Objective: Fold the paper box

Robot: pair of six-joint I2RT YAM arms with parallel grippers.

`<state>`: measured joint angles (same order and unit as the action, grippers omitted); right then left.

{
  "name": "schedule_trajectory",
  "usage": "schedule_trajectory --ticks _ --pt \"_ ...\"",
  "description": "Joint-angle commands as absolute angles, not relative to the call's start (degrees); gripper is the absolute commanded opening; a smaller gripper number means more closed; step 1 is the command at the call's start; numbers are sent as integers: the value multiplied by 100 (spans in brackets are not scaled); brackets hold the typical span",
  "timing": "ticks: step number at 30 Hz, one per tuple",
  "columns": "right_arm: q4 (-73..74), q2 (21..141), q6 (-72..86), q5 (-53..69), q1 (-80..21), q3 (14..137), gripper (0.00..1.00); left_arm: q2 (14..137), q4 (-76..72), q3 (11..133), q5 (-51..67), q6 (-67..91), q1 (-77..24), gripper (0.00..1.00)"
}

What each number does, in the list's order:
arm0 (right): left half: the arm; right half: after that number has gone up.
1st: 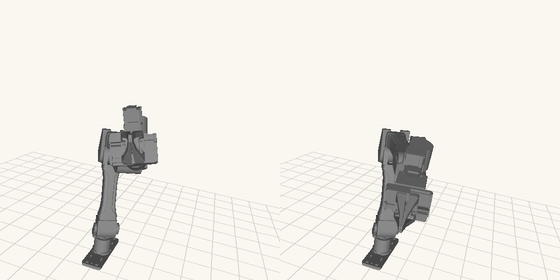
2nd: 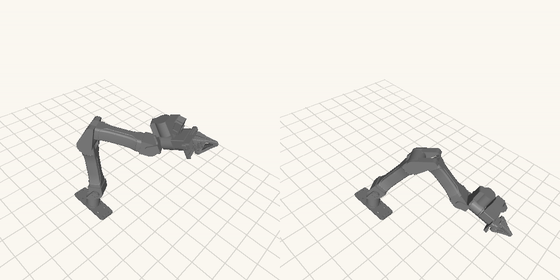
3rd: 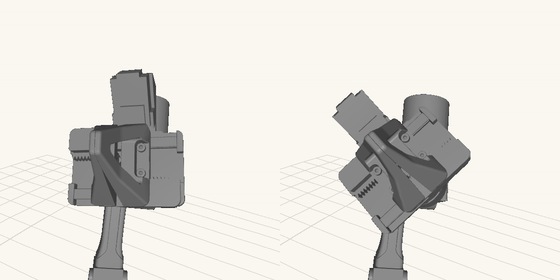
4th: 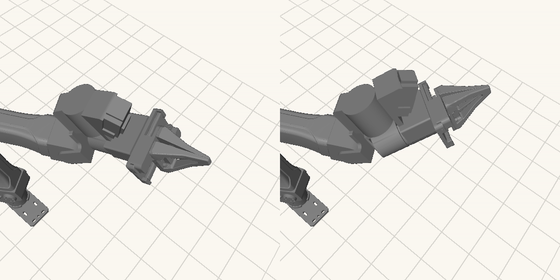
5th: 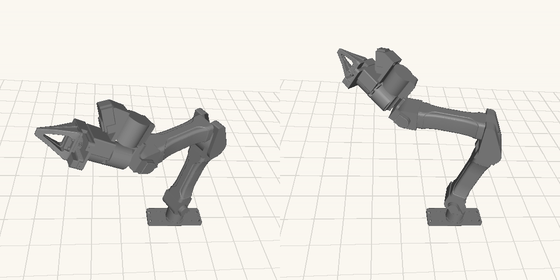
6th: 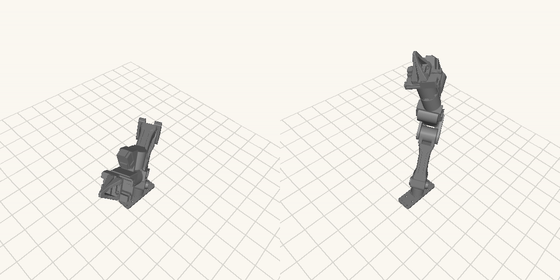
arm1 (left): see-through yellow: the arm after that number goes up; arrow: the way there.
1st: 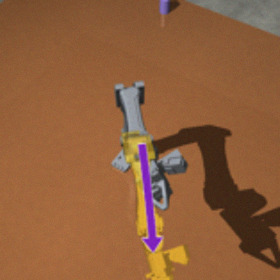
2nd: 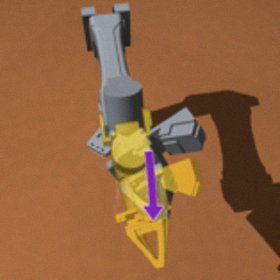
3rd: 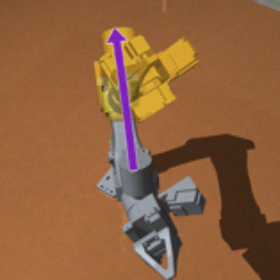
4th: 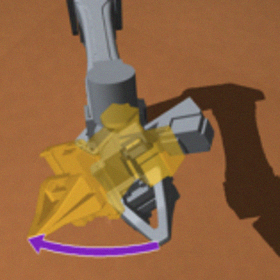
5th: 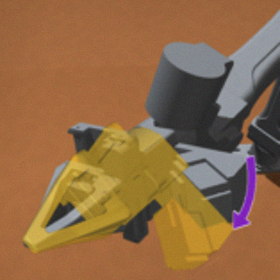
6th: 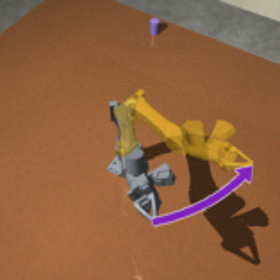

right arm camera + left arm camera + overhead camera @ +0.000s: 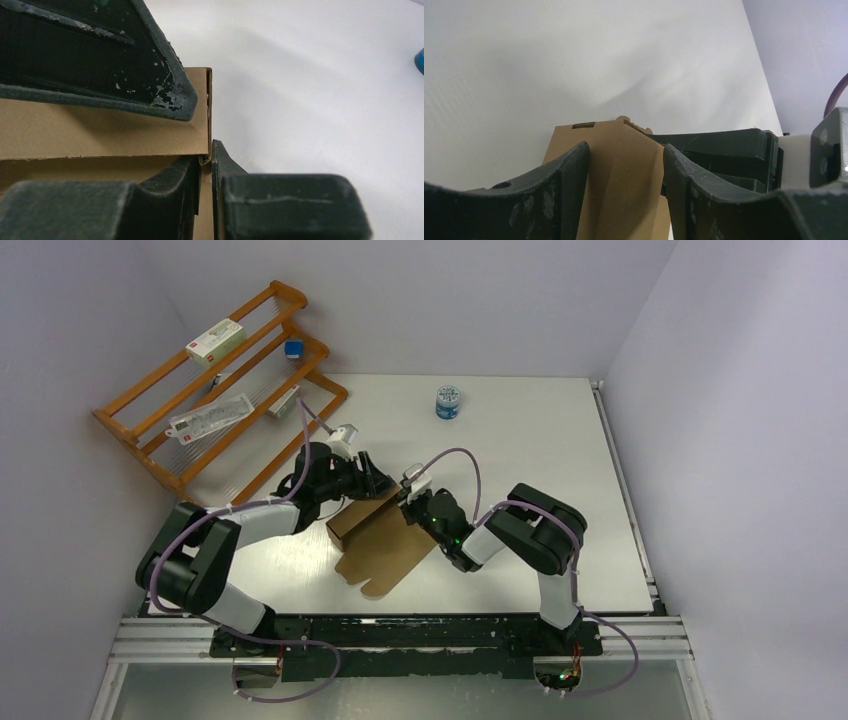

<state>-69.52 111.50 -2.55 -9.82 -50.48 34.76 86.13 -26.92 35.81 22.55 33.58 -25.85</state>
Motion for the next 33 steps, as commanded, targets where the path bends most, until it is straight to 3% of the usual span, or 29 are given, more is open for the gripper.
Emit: schedule_trajectory --ticks 1,13,23,33 --pt "-7276 11121 -26 -1424 -5098 3532 11 8763 -3094 3498 3418 3905 -2707 59" --pt "-6751 11081 880 -2000 -5099 3651 10 8737 -3125 3442 3515 4118 -2716 58" --pt "-7646 11299 468 -1433 -5090 3440 24 8963 -2316 3912 3378 3776 -2640 60" --pt "-8088 11626 364 -1271 -5081 3384 24 9231 -2195 4073 3436 3738 -2453 59"
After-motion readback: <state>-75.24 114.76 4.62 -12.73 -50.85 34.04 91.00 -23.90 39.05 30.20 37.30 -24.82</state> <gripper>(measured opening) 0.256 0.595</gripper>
